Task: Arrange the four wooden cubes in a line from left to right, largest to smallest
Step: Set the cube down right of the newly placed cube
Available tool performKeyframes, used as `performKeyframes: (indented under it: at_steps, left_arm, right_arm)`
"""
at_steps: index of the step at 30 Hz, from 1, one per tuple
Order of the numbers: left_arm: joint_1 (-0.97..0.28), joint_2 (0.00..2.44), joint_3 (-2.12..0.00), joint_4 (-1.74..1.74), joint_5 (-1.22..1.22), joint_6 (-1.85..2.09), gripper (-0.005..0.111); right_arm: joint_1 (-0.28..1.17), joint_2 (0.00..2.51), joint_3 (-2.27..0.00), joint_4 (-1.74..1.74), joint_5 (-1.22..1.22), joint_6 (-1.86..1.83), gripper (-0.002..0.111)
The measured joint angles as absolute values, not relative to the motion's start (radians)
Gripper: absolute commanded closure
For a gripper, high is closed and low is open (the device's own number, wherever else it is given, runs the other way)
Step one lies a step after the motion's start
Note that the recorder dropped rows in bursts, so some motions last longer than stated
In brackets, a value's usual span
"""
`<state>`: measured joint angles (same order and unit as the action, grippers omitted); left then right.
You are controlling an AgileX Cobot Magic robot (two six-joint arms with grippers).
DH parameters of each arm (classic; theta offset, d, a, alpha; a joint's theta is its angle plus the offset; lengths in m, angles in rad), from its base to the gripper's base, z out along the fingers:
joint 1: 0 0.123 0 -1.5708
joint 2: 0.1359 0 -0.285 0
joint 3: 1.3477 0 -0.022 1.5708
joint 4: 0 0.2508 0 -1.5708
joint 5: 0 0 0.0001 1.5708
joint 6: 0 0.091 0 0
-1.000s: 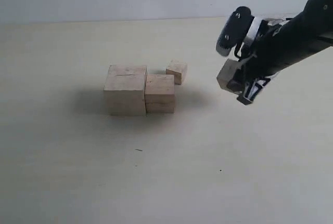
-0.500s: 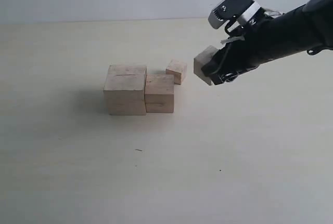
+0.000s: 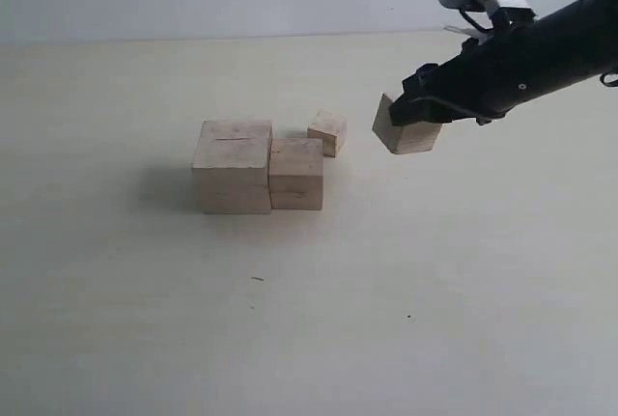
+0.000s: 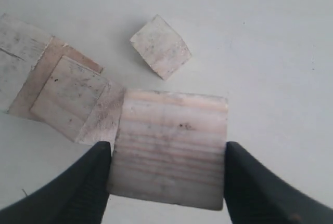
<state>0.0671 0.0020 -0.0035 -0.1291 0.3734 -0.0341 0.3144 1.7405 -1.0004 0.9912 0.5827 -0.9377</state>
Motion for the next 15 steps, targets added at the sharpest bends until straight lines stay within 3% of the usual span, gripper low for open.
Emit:
performKeyframes:
  at_steps: [5,10,15]
  left_arm:
    - [0.067,0.002,-0.004,-0.129,0.373,-0.034,0.107]
    - [0.067,0.002,-0.004,-0.129,0.373,-0.034,0.107]
    - [0.067,0.002,-0.004,-0.129,0.373,-0.034,0.107]
  right_arm:
    - [0.270,1.809,-1.129,0.879,0.728,-1.057,0.108]
    - [0.268,1.896,-1.229,0.798,0.942,-1.449,0.108]
    - [0.268,1.970,-1.254,0.877,1.003,-1.755,0.108]
